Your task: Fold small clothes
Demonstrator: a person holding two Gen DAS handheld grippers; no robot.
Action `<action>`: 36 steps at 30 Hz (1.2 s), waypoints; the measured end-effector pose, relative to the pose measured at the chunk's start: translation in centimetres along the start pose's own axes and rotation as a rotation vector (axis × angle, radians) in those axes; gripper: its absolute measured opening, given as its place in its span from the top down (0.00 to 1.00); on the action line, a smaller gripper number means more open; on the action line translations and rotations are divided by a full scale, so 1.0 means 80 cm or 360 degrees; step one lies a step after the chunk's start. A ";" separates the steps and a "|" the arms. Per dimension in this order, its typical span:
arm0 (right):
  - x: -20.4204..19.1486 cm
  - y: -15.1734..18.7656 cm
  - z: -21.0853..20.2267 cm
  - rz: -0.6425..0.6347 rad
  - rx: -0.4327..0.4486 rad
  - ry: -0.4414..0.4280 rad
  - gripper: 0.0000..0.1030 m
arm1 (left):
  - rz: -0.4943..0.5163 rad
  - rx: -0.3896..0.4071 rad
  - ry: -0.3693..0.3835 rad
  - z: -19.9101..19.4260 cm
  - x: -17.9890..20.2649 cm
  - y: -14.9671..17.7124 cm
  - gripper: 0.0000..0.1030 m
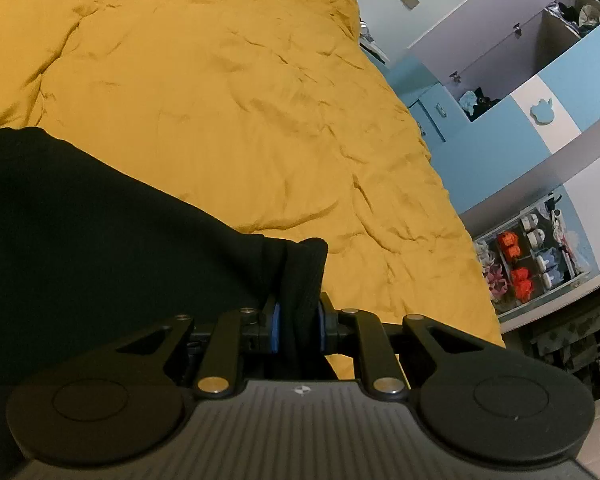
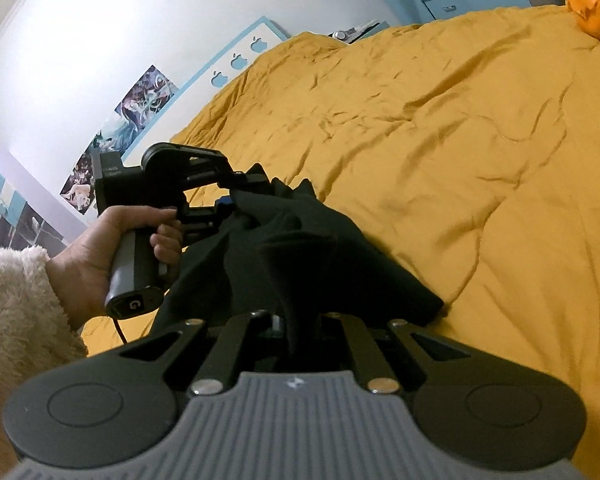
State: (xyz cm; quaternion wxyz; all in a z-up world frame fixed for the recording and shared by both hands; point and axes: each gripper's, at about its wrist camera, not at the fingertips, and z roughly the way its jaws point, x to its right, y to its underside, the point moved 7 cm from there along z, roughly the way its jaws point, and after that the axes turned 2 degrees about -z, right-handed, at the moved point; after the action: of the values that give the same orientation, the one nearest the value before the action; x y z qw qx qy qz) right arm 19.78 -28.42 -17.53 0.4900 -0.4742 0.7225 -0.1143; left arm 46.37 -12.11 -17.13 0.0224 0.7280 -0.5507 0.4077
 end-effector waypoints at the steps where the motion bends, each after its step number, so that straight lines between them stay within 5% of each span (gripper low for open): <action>1: -0.001 0.001 -0.001 0.0001 0.0006 0.0005 1.00 | 0.0003 -0.0002 -0.0002 0.000 0.001 0.001 0.82; 8: 0.023 -0.007 -0.001 0.0111 0.0042 0.0076 0.94 | 0.0023 -0.0017 0.0020 0.002 0.017 -0.017 0.66; 13: 0.028 -0.017 -0.027 0.0096 0.0101 0.0103 0.90 | 0.0204 0.0040 0.0168 -0.080 0.035 -0.019 0.66; 19: 0.022 -0.019 -0.033 0.0045 0.0079 0.0138 0.86 | 0.0297 0.0093 0.0232 -0.223 -0.007 0.053 0.60; 22: 0.032 -0.027 -0.045 0.0029 0.0103 0.0246 0.72 | 0.0212 0.0128 0.0250 -0.281 -0.038 0.102 0.58; 25: 0.031 -0.035 -0.058 -0.0011 0.0137 0.0290 0.66 | 0.0251 0.0200 0.0148 -0.321 -0.066 0.157 0.58; 29: 0.018 -0.036 -0.061 -0.0016 0.0090 0.0237 0.66 | 0.0320 0.0259 0.0062 -0.341 -0.081 0.209 0.54; 36: 0.011 -0.023 -0.047 -0.0002 0.0013 0.0245 0.64 | 0.0469 0.0234 -0.0045 -0.318 -0.076 0.241 0.47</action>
State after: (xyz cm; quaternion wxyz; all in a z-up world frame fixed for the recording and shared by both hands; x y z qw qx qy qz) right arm 17.73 -31.24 -15.06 0.4348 -0.4625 0.7572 -0.1537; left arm 15.70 -2.69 -11.98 -0.0987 0.6448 -0.6203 0.4356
